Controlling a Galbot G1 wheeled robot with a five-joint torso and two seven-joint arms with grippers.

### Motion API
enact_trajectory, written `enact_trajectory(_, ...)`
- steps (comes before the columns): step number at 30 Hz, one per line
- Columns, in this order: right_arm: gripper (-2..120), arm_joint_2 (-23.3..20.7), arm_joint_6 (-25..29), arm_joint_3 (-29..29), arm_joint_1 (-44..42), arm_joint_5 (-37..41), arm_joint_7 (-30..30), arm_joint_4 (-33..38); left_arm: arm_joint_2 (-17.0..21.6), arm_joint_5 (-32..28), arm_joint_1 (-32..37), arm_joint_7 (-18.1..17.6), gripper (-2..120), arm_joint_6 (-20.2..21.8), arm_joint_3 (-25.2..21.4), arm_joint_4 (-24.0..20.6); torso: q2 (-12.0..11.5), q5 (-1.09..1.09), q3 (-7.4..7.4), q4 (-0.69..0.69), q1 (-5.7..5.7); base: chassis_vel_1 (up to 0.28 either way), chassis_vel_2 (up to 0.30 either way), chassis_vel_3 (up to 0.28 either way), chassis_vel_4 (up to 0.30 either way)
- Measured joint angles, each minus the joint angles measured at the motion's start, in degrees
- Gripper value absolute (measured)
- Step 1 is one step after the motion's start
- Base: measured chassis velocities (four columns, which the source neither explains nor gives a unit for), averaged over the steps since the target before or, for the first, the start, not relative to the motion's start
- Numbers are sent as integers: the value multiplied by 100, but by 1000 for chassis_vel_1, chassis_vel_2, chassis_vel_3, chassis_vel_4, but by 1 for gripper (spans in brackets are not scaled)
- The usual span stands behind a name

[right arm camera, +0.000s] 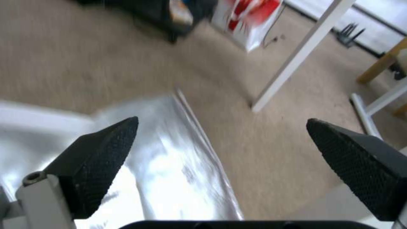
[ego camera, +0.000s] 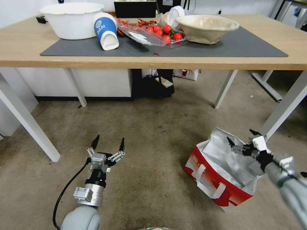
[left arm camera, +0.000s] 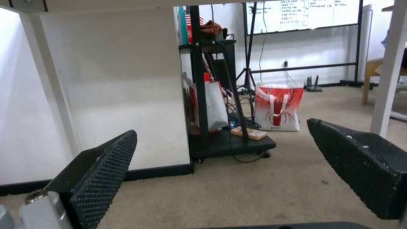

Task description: Pick up the food delivery bag from the floor and place it on the table.

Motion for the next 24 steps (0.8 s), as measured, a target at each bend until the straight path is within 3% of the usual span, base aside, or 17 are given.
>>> enact_trajectory(5,100,-481,-89,-197,169,-23,-57,-656,-15,-5,-26,-6,100,-19,-14,61,6,-1,0,-2,1,0,0,0,0)
enact_trajectory(13,99,-738,-104,-379,261,327,-336,-1343,-63,11,-111,-22,100,15,48,151,12,-1,0,-3,1,0,0,0,0)
enact_trajectory(23,71,-773,-118,-660,344,654,-462,-1575,-97,42,-128,-24,100,59,88,165,17,-1,0,-2,2,0,0,0,0)
enact_trajectory(24,64,-748,-110,-701,371,659,-465,-1575,-102,53,-123,-24,100,59,98,165,17,-1,-1,-2,2,0,0,0,0)
